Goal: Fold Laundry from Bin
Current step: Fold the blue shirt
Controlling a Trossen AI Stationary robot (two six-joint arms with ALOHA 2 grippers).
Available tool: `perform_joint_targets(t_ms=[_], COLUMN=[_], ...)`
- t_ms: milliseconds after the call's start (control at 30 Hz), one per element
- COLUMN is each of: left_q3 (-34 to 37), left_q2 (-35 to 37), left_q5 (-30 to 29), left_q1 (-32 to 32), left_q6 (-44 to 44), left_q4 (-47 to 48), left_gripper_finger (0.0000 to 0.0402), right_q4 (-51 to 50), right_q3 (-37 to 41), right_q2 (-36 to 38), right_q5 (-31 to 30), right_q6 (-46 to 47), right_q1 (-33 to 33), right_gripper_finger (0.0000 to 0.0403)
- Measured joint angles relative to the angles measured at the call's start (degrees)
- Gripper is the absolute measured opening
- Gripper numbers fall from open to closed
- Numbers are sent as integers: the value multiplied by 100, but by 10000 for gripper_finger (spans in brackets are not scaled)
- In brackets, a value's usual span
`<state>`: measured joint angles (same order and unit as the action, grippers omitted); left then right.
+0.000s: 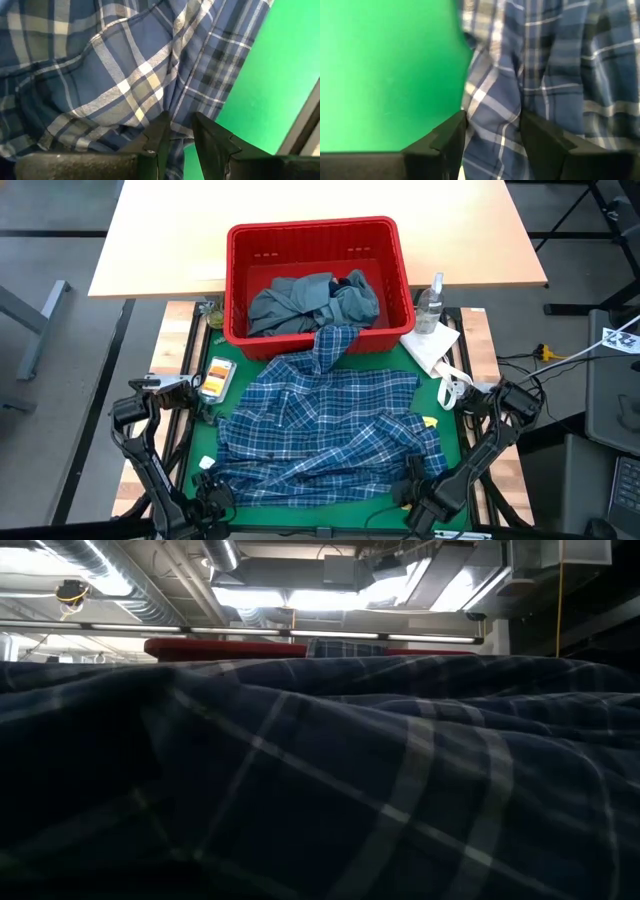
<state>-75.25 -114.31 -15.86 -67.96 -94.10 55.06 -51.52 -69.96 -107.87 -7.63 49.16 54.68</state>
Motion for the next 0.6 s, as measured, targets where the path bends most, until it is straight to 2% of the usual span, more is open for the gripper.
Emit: perform_joint_targets(t_ms=[400,500,600], left_q3=[-805,-957,-1024], left_q2=[-14,-14,-14], left_q5=[84,-126,-647], left_q1=[-7,26,66], left_q6=[324,435,467], left_q4=[500,486,428], left_gripper_finger=[84,84,84], right_q4=[-853,-1102,-1133], right_q3=[-1141,-1385,-1541], right_q2=[-7,-7,-7], right_q5=[40,14,10], right_q6=[-295,-295,-295], right_q1=[11,11,11], right_gripper_finger=[186,186,186])
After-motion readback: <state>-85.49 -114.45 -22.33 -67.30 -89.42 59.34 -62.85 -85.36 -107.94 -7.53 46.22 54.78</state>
